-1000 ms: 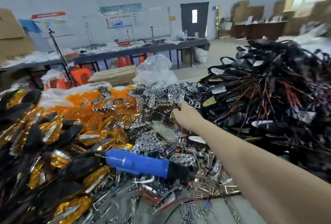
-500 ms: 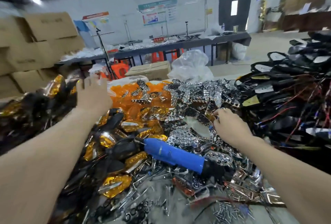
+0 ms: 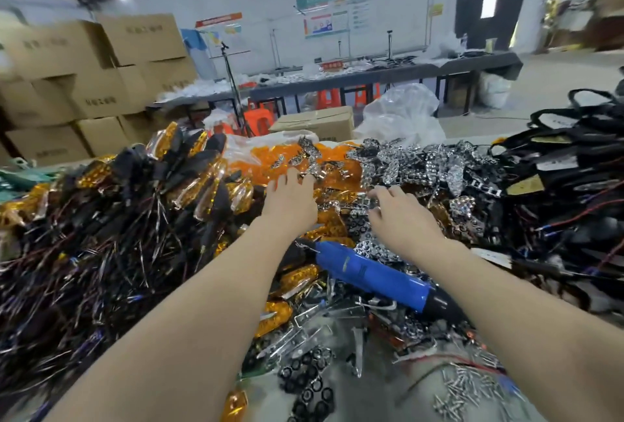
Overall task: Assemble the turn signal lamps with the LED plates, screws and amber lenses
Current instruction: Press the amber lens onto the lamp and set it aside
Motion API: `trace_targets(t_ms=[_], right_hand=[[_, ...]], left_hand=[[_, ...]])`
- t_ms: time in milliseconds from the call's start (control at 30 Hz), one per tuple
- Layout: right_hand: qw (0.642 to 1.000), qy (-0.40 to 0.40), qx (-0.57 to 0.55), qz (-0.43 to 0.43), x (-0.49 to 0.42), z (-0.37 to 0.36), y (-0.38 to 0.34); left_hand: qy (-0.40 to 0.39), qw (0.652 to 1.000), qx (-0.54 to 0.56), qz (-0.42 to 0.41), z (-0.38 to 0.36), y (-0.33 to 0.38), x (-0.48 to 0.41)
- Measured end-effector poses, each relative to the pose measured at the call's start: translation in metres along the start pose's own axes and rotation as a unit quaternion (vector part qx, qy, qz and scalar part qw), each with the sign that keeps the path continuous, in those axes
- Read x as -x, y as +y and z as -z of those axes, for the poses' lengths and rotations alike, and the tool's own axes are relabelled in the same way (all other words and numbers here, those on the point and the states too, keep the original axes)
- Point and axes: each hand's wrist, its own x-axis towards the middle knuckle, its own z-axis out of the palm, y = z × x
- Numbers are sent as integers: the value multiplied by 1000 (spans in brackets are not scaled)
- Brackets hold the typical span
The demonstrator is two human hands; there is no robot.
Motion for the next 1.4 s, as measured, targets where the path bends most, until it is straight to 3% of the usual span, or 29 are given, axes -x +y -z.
trace_targets(t_ms=[367, 600, 967, 1133, 1267, 1400], right_hand=[[981, 68, 115, -142, 50, 23, 93], [970, 50, 187, -149, 76, 44, 152], [980, 96, 116, -128, 65, 59, 174], [981, 123, 57, -140, 61, 62, 182], [972, 135, -38, -188, 56, 70, 188], [958, 154, -110, -214, 54, 76, 194]], left_hand=[[-79, 974, 107, -183, -31, 133, 7], [-121, 950, 207, -198, -37, 224, -2], [-106, 945, 257, -172, -51, 289, -30], [-48, 933, 336, -120, -51, 302, -48], [-83, 908, 396, -110, -44, 322, -70], [-129, 918, 357, -116, -37, 341, -87]])
